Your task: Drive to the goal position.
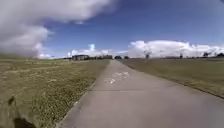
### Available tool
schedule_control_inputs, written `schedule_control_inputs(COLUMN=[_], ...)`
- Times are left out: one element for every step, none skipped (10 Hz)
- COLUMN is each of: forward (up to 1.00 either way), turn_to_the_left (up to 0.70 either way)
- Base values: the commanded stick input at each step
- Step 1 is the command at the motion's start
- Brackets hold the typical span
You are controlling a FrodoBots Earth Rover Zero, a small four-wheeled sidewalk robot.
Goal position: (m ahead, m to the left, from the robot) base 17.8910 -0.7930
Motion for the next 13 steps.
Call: schedule_control_inputs(forward=[0.7, 0.7, 0.7, 0.7, 0.7, 0.7, 0.7, 0.7, 0.7, 0.7, 0.7, 0.7, 0.7], turn_to_the_left=[0.0, 0.0, 0.0, 0.0, 0.0, 0.0, 0.0, 0.0, 0.0, 0.0, -0.18, -0.26, -0.34])
